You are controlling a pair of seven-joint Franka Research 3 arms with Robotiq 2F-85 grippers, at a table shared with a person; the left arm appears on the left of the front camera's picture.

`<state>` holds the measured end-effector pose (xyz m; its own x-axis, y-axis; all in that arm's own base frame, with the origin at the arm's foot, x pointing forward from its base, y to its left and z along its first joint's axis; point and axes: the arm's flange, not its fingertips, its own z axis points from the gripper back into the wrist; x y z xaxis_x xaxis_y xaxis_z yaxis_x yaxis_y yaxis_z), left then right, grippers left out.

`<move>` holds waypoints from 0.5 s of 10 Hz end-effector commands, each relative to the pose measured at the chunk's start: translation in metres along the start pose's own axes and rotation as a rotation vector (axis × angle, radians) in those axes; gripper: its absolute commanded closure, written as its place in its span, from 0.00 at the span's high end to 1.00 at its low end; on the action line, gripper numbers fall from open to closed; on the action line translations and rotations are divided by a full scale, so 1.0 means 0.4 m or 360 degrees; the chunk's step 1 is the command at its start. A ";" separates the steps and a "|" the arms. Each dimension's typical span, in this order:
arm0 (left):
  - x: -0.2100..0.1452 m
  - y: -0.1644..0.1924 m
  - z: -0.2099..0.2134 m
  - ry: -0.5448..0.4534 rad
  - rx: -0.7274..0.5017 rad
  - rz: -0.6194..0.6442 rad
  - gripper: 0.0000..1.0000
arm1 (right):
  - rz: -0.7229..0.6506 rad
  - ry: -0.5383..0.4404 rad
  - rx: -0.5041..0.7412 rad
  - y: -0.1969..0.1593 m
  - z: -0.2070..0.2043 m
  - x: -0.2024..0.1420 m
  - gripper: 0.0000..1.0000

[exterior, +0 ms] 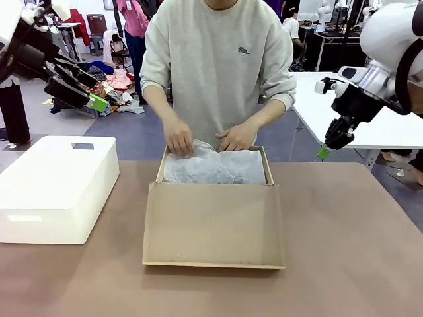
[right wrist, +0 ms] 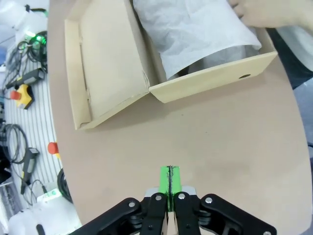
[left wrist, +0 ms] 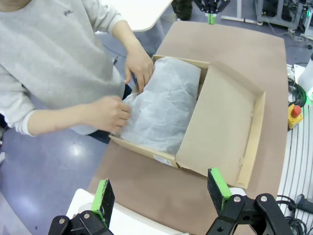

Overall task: Pack the shoes into the box.
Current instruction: Close the Shoes Box.

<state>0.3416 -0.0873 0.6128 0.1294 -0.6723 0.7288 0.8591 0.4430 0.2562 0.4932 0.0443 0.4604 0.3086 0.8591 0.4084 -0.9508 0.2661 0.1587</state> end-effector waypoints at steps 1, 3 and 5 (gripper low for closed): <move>-0.004 0.002 0.000 -0.0019 -0.0024 -0.0019 1.00 | 0.0121 -0.0110 0.0025 0.006 -0.040 -0.041 0.00; -0.004 0.002 0.000 -0.0019 -0.0024 -0.0019 1.00 | 0.0137 -0.0129 0.0054 0.011 -0.070 -0.055 0.00; -0.004 0.002 0.000 -0.0019 -0.0024 -0.0019 1.00 | 0.0163 -0.0190 0.0068 0.015 -0.104 -0.062 0.00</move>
<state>0.3416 -0.0873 0.6128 0.1295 -0.6723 0.7288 0.8591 0.4431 0.2562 0.4787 0.0450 0.4211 0.2426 0.8456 0.4755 -0.9678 0.1774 0.1783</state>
